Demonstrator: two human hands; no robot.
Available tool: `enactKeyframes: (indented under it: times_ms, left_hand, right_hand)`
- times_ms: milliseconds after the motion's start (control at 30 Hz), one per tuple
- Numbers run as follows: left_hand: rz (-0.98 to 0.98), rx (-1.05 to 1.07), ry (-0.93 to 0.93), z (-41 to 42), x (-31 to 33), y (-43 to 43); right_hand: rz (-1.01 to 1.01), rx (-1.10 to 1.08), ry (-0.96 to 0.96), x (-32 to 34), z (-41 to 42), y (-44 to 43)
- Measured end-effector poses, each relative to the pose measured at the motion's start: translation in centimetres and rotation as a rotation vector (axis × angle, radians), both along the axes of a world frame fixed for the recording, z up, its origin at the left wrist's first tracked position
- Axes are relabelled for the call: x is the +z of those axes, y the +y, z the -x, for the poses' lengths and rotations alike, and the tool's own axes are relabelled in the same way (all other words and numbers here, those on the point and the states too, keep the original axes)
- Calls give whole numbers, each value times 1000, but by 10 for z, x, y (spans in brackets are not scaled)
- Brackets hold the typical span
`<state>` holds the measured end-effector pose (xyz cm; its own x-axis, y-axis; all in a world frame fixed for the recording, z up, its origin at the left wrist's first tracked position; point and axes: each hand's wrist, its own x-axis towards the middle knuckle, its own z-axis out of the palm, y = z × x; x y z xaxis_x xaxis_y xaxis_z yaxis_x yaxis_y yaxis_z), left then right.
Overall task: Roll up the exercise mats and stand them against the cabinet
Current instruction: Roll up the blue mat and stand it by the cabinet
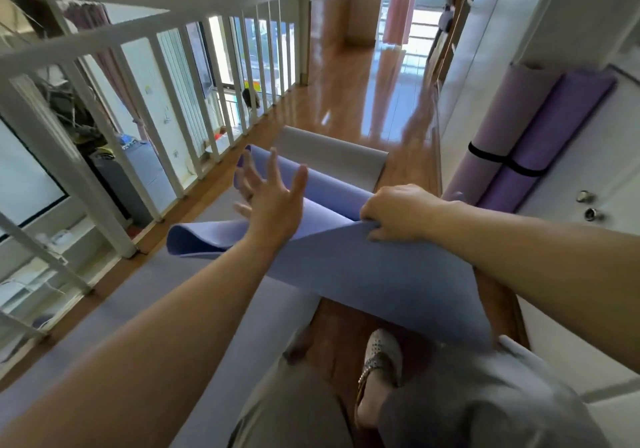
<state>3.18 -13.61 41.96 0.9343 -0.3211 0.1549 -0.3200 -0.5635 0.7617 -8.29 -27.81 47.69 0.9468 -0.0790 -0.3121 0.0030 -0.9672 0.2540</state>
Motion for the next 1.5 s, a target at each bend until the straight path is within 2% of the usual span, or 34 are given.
enactKeyframes:
  times_ms: [33, 67, 100, 133, 200, 267, 300, 400, 433, 533, 633, 733, 800, 900, 1000, 1033, 1067, 1133, 1167, 1200, 1267, 1300, 1367, 1400, 1500]
  left_hand:
    - [-24, -238, -87, 12, 2, -1]
    - [-95, -466, -91, 23, 3, -4]
    - [-204, -632, -54, 28, -3, -3]
    - [-295, -711, -11, 29, -10, -2]
    - [-328, -668, -15, 27, -19, 4]
    - [-277, -611, -151, 25, -26, 11]
    - [-237, -592, -170, 23, -28, 15]
    - [-35, -577, -7, 24, -20, 26]
    - [-15, -575, -23, 28, -16, 27]
    - [-5, -466, -254, 32, 4, 27]
    - [183, -436, -306, 24, 19, 43]
    - [187, -257, -258, 17, 26, 60]
    - [176, -183, -265, 20, 29, 69]
    - [183, -6, -265, 34, 37, 76]
    - [115, 263, -245, 53, 56, 80]
    - [88, 306, -349, 61, 64, 80]
    - [46, 293, -536, 70, 69, 79]
    - [-114, 129, -938, 94, 79, 75]
    - [-229, 10, -1025, 107, 85, 71]
    - [-370, -111, -1011, 120, 90, 67]
    - [-656, -282, -811, 141, 89, 63]
    - [-739, -332, -724, 147, 86, 63]
    - [-765, -408, -615, 153, 78, 69]
    - [-737, -429, -609, 157, 72, 74]
    - [-651, -448, -797, 170, 62, 87]
  right_hand:
    - [14, 21, -69, 2, -1, 1]
    - [32, 56, -126, 1, -2, 2]
    - [51, 97, -169, 0, -3, 5]
    - [70, 142, -213, -1, -2, 8]
    - [64, 241, -360, -6, 1, 8]
    - [-72, 293, -552, -12, 6, -3]
    - [-197, 236, -623, -12, 9, -13]
    - [-555, -75, -682, -16, 21, -33]
    - [-628, -145, -702, -18, 23, -33]
    - [-735, -191, -673, -33, 24, -28]
    - [-656, -233, -538, -44, 29, -34]
    - [-621, -370, -463, -42, 43, -46]
    - [-508, -414, -556, -38, 53, -43]
    - [-196, -319, -747, -24, 62, -19]
    - [-98, -140, -834, -6, 62, 1]
    - [-73, -115, -827, 3, 62, 4]
    - [-46, -99, -823, 14, 62, 7]
    - [26, -61, -779, 37, 67, 13]
    - [70, -27, -741, 48, 71, 19]
    - [94, 8, -690, 55, 75, 26]
    - [37, 78, -572, 60, 89, 46]
    - [-28, 102, -493, 55, 97, 55]
    - [-155, 103, -354, 42, 117, 71]
    - [-206, 109, -363, 33, 127, 75]
    - [-175, 162, -590, 7, 158, 74]
